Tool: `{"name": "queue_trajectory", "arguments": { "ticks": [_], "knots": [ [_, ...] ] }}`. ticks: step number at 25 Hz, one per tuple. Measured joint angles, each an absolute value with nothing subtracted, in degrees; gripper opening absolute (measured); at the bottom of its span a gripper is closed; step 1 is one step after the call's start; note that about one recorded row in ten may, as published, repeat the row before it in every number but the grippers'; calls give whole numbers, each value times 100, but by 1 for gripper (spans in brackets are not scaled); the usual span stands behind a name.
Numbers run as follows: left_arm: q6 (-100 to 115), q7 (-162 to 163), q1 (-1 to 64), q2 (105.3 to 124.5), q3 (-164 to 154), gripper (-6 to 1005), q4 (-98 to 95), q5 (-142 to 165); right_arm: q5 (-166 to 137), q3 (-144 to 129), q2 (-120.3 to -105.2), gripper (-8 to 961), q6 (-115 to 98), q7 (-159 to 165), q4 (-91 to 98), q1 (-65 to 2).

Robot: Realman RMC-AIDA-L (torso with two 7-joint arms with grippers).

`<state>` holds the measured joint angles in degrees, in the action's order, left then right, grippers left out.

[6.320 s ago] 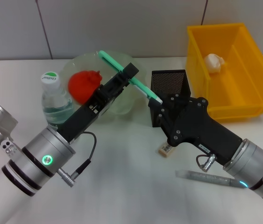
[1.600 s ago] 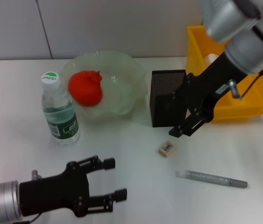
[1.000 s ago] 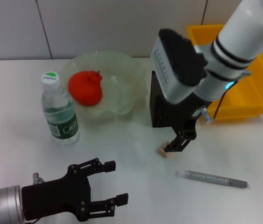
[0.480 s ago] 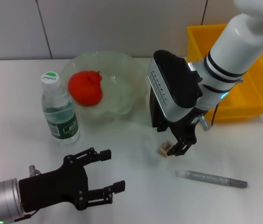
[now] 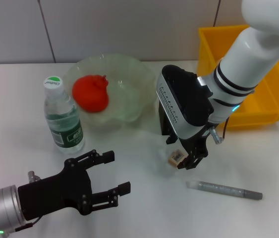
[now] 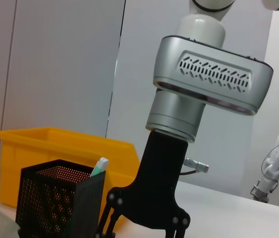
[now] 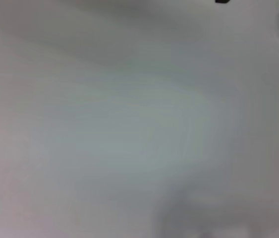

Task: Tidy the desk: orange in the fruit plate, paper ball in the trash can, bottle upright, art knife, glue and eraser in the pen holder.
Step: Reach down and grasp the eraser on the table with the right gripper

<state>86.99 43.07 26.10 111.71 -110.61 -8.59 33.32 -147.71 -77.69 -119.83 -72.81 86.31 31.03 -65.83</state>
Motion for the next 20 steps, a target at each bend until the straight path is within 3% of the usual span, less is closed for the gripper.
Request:
{"name": "queue_trajectory", "arguments": {
  "ticks": [20],
  "knots": [
    [8647,4307,2583,11194,-10943,844,-879,3331,-14316,-8331,-11988,573,-6823,8492,2820,-6550]
  ]
}}
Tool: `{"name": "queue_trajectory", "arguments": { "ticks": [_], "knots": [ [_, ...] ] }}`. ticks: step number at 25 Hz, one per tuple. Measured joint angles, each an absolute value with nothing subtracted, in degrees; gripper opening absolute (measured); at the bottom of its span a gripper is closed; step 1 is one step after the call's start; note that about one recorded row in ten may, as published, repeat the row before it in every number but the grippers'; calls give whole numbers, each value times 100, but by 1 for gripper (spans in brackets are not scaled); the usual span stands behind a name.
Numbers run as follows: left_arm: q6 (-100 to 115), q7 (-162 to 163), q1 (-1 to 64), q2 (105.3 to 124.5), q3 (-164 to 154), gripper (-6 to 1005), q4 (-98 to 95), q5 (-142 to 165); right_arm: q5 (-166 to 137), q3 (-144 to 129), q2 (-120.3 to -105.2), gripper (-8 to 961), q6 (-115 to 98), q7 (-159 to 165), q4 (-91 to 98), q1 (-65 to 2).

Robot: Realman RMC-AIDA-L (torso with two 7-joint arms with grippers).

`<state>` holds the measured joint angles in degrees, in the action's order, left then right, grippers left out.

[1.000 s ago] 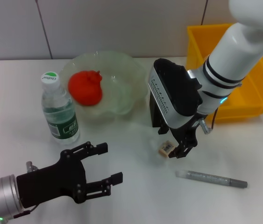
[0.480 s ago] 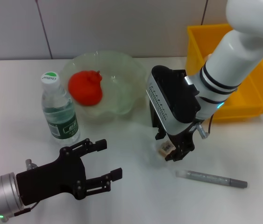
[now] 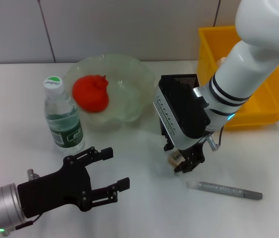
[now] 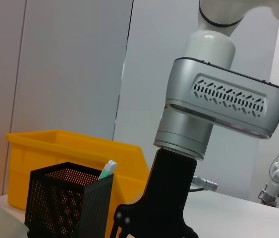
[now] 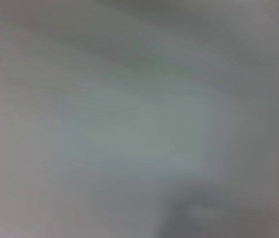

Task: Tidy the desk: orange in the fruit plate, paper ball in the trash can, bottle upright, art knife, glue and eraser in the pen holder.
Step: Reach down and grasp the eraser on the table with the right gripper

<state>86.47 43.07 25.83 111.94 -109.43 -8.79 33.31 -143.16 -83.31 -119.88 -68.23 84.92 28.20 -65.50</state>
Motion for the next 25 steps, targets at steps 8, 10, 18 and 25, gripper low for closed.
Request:
{"name": "queue_trajectory", "arguments": {
  "ticks": [8,10,18,25],
  "knots": [
    [8647,4307,2583,11197,-10933,843,-879,3331,-14316,-8332,-11988,518,-6784,8492,2812,-6523],
    [8649,4307,2584,11197,-10925,843,-884,3330,-14316,-8332,-11988,495,-6781,8492,2812,-6519],
    [8667,4307,2580,11197,-10848,843,-889,3330,-14316,-8337,-11988,468,-6703,8492,2786,-6500],
    [8697,4309,2569,11197,-10795,843,-896,3331,-14317,-8340,-11988,376,-6654,8484,2678,-6543]
  ]
}}
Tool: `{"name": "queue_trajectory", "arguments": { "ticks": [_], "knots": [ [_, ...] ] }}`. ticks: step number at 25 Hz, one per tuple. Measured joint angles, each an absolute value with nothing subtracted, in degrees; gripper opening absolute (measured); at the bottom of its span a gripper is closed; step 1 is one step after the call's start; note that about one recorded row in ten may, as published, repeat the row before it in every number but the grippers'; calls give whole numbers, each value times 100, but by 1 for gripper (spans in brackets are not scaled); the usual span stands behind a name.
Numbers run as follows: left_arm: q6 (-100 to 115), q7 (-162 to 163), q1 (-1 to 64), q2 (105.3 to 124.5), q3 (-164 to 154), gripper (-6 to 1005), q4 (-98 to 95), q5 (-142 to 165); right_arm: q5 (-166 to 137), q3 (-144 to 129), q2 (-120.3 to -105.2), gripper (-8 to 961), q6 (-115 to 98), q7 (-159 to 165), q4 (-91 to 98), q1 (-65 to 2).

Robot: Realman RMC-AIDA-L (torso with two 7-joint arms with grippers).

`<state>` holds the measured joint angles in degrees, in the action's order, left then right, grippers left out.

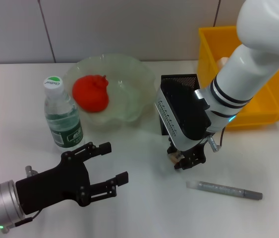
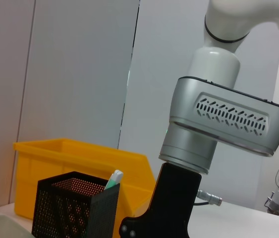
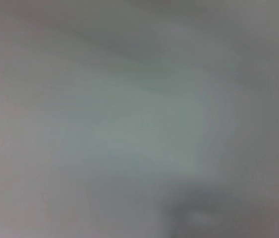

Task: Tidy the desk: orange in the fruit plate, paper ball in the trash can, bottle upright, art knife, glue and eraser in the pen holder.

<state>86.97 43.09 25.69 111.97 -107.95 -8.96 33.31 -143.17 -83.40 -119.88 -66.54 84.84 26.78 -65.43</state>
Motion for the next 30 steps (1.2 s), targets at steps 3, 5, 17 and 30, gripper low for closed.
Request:
{"name": "queue_trajectory", "arguments": {
  "ticks": [3,5,17,30],
  "knots": [
    [8710,4313,2567,11197,-10779,843,-897,3331,-14317,-8327,-11988,369,-6667,8493,2762,-6520],
    [8714,4314,2566,11197,-10776,843,-897,3331,-14313,-8292,-11988,364,-6724,8539,2867,-6504],
    [8734,4308,2560,11196,-10775,843,-897,3345,-14231,-7203,-11925,253,-8304,9494,5154,-5935],
    [8948,4340,2504,11190,-10775,843,-896,3369,-14264,-6267,-11905,253,-8016,10600,6104,-5635]
  ]
}}
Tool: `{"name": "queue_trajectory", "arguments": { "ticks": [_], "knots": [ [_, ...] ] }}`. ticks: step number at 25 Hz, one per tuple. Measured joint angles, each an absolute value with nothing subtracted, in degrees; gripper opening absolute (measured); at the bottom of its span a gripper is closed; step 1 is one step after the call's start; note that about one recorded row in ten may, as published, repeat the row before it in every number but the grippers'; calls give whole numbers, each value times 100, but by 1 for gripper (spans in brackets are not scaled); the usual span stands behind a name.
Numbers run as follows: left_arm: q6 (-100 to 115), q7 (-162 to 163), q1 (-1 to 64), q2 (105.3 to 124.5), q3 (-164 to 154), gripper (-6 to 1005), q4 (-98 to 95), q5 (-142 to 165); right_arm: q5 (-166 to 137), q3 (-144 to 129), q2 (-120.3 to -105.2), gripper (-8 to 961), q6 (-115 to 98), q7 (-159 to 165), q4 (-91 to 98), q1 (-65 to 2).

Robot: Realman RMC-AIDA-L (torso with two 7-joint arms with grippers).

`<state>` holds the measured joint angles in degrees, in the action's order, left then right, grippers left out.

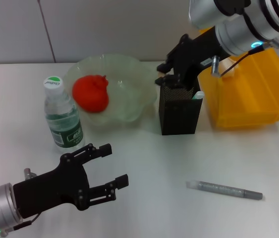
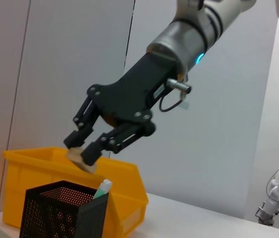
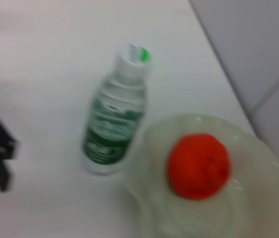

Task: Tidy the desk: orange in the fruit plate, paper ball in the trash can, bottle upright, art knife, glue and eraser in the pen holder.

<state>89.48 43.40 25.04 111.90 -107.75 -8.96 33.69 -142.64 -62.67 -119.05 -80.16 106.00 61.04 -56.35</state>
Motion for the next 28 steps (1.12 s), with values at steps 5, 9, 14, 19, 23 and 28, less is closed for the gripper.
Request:
{"name": "queue_trajectory", "arguments": {
  "ticks": [5,9,14,19,23,28],
  "knots": [
    [9001,4347,2455,11166,-10775,843,-896,3371,-14488,-6270,-11901,252,-7593,10834,5893,-5603],
    [9045,4349,2419,11140,-10775,843,-896,3352,-14646,-6265,-11900,256,-7436,10961,5746,-5608],
    [9063,4350,2416,11131,-10775,842,-896,3340,-14785,-6307,-11900,262,-7321,11104,5712,-5602],
    [9070,4351,2416,11106,-10775,842,-897,3333,-14793,-6286,-11905,320,-7239,11123,5663,-5587],
    [9083,4351,2417,11088,-10775,842,-896,3331,-14558,-6205,-11911,395,-7244,11125,5802,-5505],
    [9095,4351,2417,11083,-10775,842,-896,3335,-13377,-6012,-11879,500,-7923,11152,6745,-5014]
  ]
}}
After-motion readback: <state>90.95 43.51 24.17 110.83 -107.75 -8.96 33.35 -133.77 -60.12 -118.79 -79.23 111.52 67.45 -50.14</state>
